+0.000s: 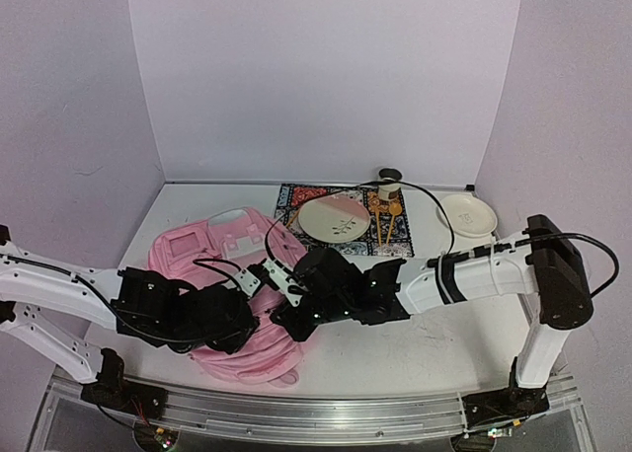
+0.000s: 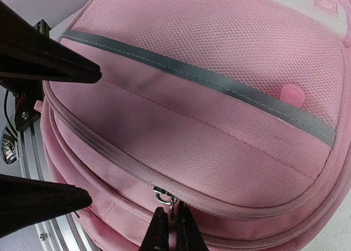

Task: Pack the student bag
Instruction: Hold the upper front pocket of the student bag.

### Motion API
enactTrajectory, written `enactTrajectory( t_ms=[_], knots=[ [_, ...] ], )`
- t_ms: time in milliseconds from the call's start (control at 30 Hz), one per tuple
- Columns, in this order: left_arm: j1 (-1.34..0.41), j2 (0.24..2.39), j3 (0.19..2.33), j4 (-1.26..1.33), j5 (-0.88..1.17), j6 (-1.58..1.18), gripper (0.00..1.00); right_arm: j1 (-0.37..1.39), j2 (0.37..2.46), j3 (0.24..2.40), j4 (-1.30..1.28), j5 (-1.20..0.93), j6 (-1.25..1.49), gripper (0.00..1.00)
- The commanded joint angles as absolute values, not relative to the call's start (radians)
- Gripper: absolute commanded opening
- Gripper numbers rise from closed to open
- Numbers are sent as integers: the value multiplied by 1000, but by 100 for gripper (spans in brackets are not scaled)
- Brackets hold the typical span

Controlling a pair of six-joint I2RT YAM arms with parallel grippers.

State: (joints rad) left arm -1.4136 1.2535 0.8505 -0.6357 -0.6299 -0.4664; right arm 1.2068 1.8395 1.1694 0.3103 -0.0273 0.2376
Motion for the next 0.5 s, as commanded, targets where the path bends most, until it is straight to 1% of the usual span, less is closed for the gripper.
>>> enactTrajectory(
  t_ms=[0,167,300,400,433,467],
  knots=[
    [-1420,1309,897,-603,-676,-440,58,1187,1778,1178,270,-21,255,0],
    [-1421,1349,907,-606,-704,-462,55,1177,1748,1165,266,-22,256,0],
    [-1421,1357,906,-604,-713,-479,49,1172,1722,1153,265,-37,257,0],
    [-1421,1369,908,-606,-720,-487,47,1168,1702,1145,265,-50,262,0],
    [-1421,1371,907,-604,-725,-493,45,1166,1697,1142,265,-52,263,0],
    [-1421,1371,906,-604,-734,-498,41,1165,1691,1139,265,-52,264,0]
  ],
)
